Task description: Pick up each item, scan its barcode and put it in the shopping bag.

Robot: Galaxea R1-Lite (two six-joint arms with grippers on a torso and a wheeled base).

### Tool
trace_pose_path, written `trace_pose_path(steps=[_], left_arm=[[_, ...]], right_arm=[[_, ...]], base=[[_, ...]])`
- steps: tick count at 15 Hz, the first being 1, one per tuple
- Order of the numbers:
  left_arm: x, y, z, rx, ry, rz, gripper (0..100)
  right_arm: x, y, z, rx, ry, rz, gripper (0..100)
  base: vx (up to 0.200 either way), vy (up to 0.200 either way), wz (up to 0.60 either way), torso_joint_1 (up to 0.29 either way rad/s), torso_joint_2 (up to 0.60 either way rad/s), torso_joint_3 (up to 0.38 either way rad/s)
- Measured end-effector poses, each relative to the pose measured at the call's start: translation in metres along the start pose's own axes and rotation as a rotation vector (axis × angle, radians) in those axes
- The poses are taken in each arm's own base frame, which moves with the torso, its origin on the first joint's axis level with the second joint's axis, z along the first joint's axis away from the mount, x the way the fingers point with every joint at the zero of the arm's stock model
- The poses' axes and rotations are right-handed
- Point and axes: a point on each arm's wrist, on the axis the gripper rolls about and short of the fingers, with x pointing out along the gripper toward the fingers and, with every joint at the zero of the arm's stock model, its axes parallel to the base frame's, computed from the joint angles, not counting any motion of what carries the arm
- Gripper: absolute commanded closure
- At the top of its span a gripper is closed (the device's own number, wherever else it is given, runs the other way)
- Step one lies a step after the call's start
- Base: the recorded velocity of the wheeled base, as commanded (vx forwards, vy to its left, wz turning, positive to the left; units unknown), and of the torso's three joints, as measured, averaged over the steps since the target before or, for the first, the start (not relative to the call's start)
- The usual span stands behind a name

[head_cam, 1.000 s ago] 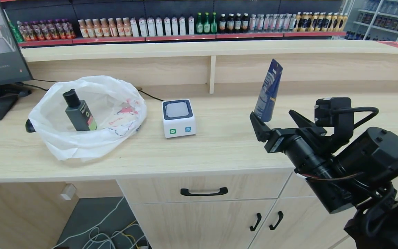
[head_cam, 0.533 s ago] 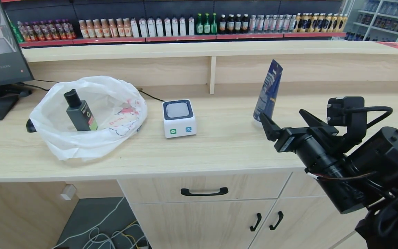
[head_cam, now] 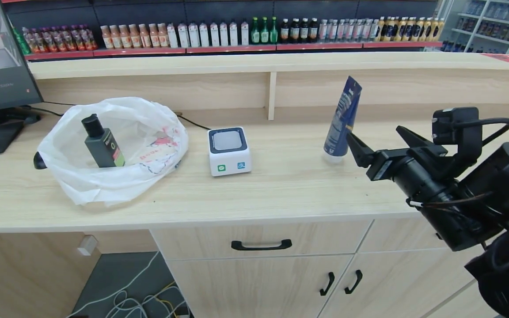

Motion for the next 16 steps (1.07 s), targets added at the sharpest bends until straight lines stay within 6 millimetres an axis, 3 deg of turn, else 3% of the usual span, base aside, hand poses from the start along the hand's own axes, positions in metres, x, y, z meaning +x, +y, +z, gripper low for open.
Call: trace_pose_path(steps=[4,7,16], left_arm=[[0.0,0.0,0.0,0.0,0.0,0.001,0],[0.0,0.0,0.0,0.0,0.0,0.0,0],[0.0,0.0,0.0,0.0,0.0,0.0,0]], right_arm=[[0.037,-0.002,0.025,-0.021,0.052,-0.021,0],[0.051,-0.003,0.039,0.009,0.063,-0.031,0],[0.066,-0.002,0.021,0.074,0.123,-0.006,0]], base=[[0.0,0.0,0.0,0.0,0.0,0.0],[0.0,0.0,0.0,0.0,0.0,0.0],[0.0,0.0,0.0,0.0,0.0,0.0]])
